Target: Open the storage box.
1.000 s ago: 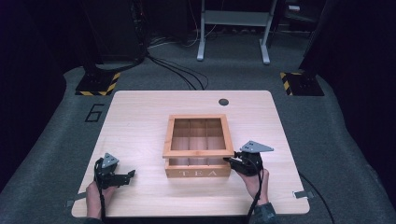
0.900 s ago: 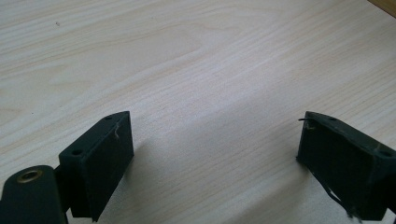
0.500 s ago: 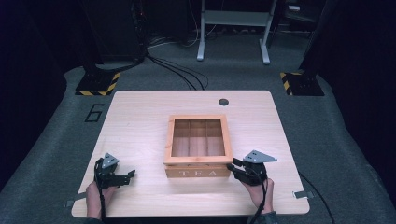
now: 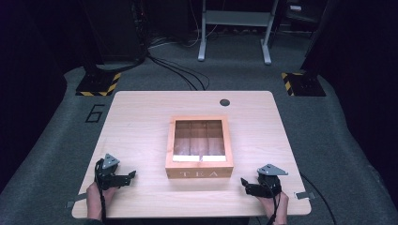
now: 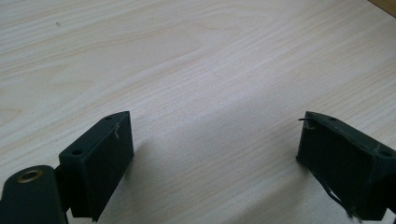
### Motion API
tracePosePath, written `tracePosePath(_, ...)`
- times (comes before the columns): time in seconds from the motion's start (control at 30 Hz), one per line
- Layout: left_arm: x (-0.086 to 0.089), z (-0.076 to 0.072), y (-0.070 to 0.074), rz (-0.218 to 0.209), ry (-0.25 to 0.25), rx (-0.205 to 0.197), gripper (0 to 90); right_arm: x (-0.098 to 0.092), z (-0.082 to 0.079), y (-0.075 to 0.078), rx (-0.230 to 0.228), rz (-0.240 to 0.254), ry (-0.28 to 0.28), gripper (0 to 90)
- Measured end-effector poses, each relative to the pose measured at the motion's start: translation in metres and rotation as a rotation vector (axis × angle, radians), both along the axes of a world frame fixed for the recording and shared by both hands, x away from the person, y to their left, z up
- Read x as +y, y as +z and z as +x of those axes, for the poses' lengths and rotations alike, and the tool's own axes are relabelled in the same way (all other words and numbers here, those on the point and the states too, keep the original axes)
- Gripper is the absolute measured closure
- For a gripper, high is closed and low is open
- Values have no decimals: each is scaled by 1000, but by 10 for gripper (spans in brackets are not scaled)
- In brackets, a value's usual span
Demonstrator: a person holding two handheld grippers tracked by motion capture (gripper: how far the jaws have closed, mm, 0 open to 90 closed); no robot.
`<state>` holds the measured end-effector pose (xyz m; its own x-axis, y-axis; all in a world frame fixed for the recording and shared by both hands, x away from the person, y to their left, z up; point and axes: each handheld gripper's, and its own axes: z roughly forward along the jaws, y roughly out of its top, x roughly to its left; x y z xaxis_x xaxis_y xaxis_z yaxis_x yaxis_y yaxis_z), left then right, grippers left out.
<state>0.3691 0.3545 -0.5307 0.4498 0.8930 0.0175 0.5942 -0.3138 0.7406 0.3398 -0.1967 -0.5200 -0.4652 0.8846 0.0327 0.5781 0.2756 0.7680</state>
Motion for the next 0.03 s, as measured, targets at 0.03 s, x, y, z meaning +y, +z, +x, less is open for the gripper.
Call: tracePosePath(0.03,0,0,0,0,0,0,103,0,0,0,0,0,0,167)
